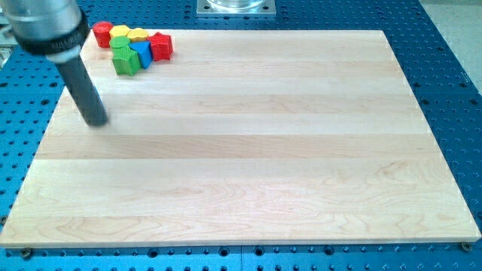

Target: Push the blue cube into the green circle

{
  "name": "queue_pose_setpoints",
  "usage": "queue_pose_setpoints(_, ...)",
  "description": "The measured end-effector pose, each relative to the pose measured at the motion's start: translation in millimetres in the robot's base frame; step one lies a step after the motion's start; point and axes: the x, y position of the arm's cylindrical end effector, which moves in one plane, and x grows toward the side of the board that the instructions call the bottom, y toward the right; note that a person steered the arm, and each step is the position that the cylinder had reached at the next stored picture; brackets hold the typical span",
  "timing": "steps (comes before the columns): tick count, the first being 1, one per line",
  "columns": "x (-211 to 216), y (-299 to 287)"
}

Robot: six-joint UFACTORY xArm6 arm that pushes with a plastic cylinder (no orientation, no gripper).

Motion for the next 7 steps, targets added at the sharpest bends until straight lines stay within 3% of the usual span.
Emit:
queue_pose_setpoints(3, -50, -13)
queue_pose_setpoints(4, -5, -3)
queue_pose_setpoints(6, -22, -66)
queue_pose_setpoints(7, -91, -25)
